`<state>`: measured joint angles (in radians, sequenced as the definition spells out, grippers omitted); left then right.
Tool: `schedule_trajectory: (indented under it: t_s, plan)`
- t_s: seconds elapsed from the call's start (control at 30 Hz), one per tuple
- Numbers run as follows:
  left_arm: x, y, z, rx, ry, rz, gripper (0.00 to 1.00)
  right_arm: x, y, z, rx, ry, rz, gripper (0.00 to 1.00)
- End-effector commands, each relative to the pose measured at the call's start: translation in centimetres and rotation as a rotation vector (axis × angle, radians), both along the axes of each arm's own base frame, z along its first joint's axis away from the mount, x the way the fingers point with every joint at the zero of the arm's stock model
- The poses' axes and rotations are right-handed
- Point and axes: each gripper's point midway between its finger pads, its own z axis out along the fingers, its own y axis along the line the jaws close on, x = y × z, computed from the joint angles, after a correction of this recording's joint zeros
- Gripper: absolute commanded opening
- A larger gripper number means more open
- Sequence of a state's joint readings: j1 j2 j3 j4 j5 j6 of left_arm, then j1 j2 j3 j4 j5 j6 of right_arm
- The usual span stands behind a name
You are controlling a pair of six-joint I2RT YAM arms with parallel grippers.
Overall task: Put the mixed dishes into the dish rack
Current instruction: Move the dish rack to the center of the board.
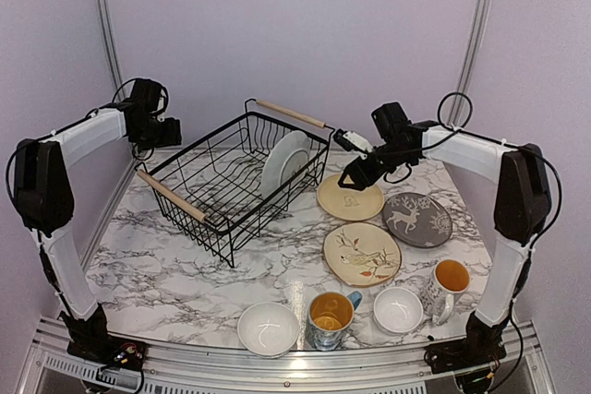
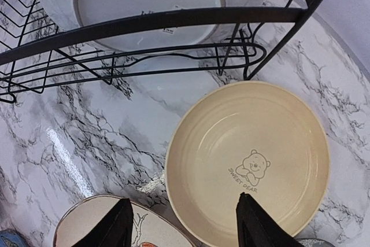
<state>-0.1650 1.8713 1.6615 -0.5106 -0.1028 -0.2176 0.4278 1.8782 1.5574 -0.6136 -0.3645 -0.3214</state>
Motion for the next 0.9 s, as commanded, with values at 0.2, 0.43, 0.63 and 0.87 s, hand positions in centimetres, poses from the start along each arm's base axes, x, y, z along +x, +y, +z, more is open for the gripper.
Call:
schedule_trajectory:
  t_s: [0.2,0.43,0.63,0.87]
  plan:
    - [-2.8,6.1,-3.8,0.139,0.178,0.125,0.67,3.4,1.9,0.6,0.003,-0.013,-0.025,0.58]
    - [-2.9,6.6,-5.7,0.137,0.244,0.106,0.66,6.5,1.7,-0.9,-0.077,-0.036,-0.085,0.58]
    - [-4.1,5.6,-7.3,0.132,0.296,0.03,0.58,8.8,2.0,-1.9,-0.095,-0.044,-0.104,0.58]
    - [-7.4,3.3,-6.0,0.081,0.275,-0.066,0.56,11.2,3.2,-2.7,-0.106,-0.106,-0.074,0.58]
